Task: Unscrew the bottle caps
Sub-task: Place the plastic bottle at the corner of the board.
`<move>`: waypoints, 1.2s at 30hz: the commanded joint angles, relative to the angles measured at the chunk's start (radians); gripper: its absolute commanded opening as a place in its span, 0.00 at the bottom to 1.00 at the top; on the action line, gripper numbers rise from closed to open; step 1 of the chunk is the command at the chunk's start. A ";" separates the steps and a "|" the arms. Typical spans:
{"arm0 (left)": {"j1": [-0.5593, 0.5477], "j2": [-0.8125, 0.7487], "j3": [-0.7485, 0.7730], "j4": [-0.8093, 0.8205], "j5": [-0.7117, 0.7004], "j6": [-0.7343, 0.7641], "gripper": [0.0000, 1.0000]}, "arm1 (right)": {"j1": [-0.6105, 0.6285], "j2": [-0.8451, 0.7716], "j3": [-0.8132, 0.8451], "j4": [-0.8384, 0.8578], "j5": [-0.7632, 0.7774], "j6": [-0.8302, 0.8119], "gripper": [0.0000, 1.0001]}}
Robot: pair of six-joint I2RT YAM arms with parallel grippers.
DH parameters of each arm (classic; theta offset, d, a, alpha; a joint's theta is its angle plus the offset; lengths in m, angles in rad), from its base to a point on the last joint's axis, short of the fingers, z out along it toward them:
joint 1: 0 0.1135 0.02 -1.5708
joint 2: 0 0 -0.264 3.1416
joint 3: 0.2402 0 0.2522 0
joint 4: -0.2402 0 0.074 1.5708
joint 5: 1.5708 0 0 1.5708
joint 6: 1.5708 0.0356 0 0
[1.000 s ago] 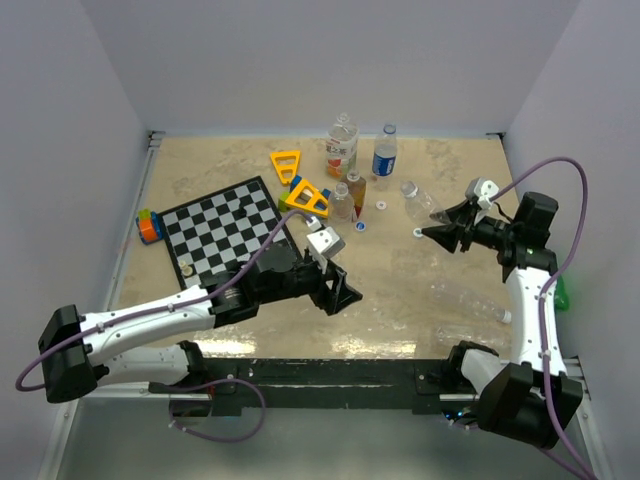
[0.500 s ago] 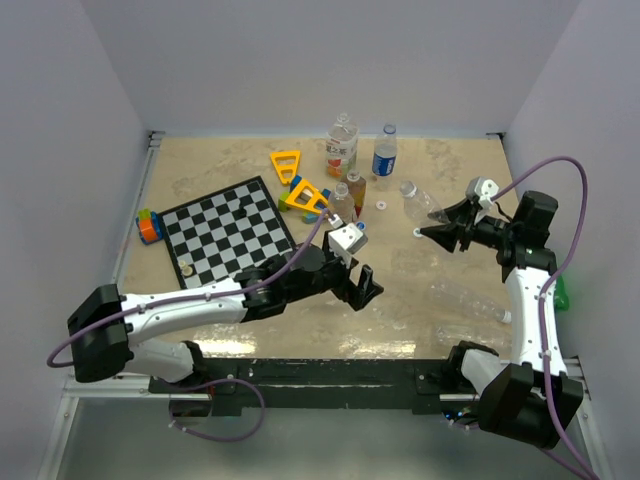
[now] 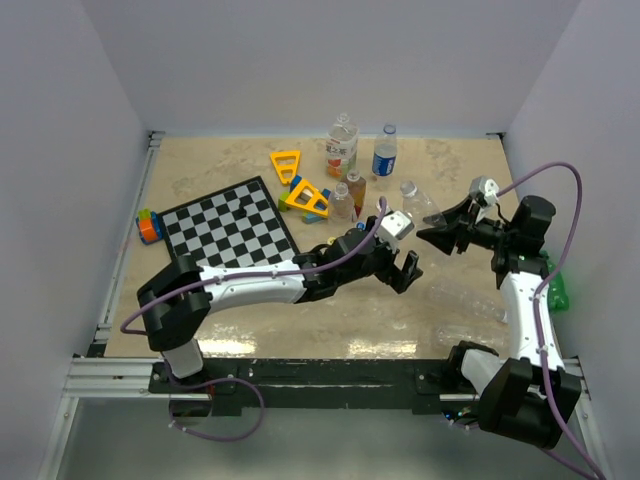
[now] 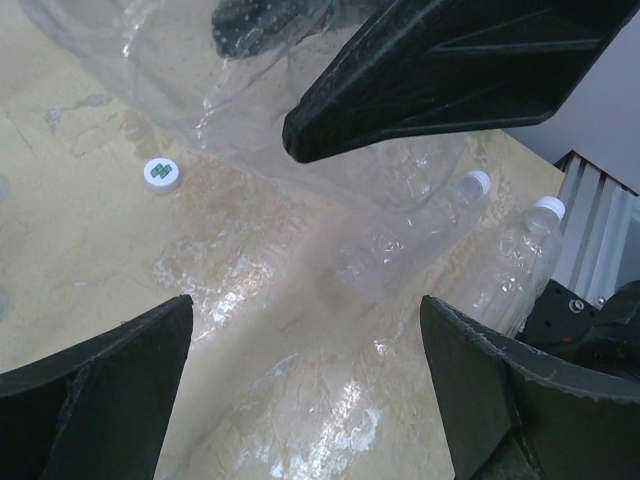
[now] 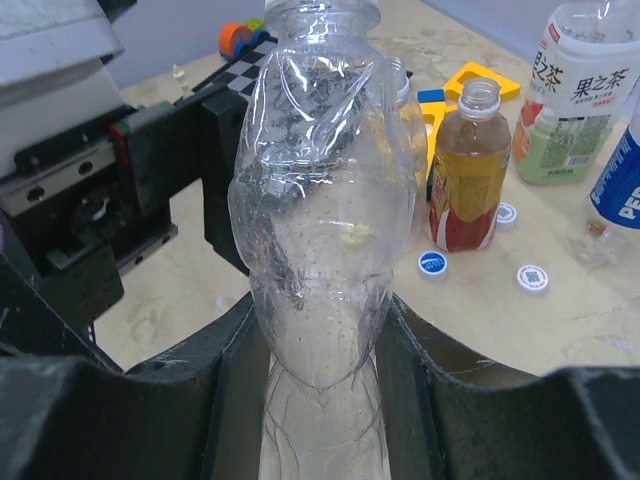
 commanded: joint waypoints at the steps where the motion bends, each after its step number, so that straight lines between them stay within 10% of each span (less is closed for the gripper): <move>1: -0.004 0.018 0.052 0.155 0.021 -0.014 1.00 | 0.003 -0.013 -0.031 0.173 -0.020 0.189 0.15; 19: 0.003 0.236 0.253 0.169 -0.099 -0.362 1.00 | 0.012 -0.021 -0.146 0.589 0.112 0.758 0.12; 27: 0.016 0.190 0.191 0.194 -0.128 -0.298 0.48 | 0.024 -0.016 -0.138 0.561 0.115 0.733 0.13; 36: 0.056 0.112 0.167 -0.097 0.026 -0.006 0.25 | 0.023 0.004 -0.008 0.223 0.020 0.305 0.90</move>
